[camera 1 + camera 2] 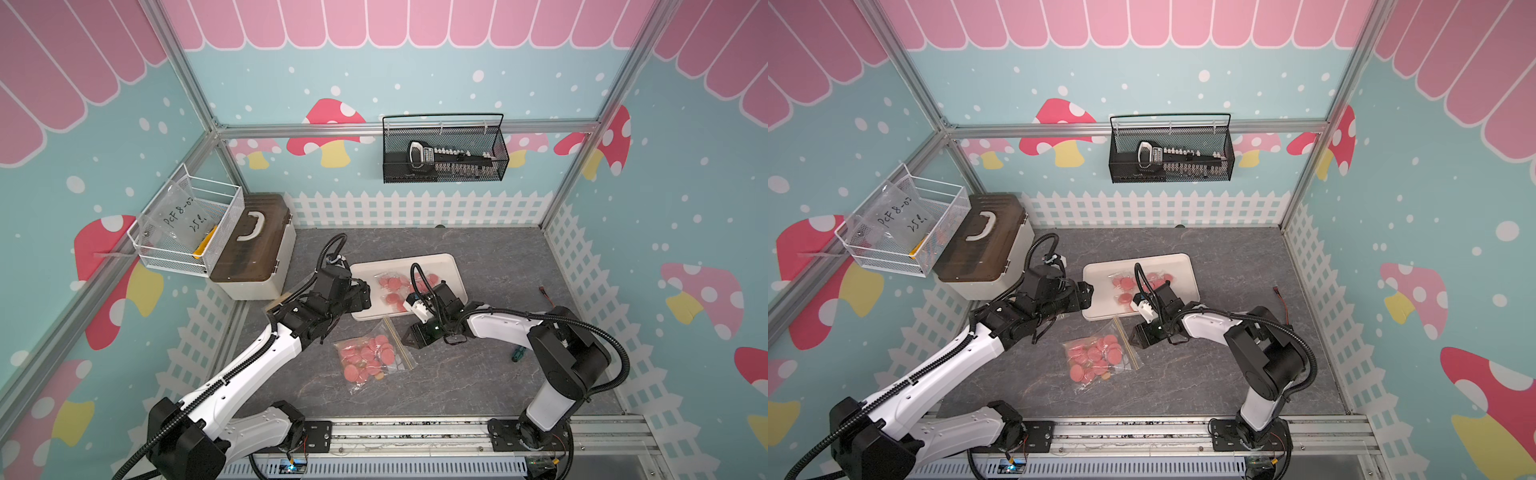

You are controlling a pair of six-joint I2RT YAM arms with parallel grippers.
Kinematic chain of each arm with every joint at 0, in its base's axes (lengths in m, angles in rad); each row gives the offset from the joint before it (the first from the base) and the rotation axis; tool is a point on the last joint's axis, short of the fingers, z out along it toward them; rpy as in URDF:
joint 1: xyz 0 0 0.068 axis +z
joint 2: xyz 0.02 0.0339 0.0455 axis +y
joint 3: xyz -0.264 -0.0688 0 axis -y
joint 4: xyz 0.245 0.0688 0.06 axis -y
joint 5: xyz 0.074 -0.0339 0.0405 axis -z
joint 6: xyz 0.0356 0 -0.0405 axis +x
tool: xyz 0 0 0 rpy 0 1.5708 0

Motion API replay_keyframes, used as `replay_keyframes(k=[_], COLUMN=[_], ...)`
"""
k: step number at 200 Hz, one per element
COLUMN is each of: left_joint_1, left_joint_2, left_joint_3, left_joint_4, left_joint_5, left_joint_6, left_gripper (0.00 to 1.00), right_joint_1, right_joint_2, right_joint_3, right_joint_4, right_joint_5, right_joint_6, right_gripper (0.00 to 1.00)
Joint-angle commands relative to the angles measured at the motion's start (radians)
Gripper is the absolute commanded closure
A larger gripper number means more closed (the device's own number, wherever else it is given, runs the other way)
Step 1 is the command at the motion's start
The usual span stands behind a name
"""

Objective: Pour cookies out of the ziploc bag
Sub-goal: Open the ziploc bag at the center of the board.

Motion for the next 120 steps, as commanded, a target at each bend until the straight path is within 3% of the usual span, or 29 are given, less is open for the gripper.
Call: replay_keyframes(k=[1,90,120], left_joint_1=[-0.008,-0.009,-0.009], left_joint_2=[0.006,-0.001,-0.004], left_joint_3=[0.018,0.020,0.023], left_joint_4=[0.013,0.013,0.013], left_joint_5=[0.009,0.010,0.009], left_joint_6=[-0.012,-0.004,0.001], left_gripper=[0.14,0.14,0.14], right_joint_1=[0.010,0.013,0.014], right_joint_2=[0.012,0.040,0.005], right_joint_3=[0.033,0.049,0.036], right_joint_4=[0.001,0.011,0.016], right_joint_5=[0.003,0.021,0.024], right_joint_6=[-0.009,-0.001,0.003], right_gripper=[0.41,0.46,0.44])
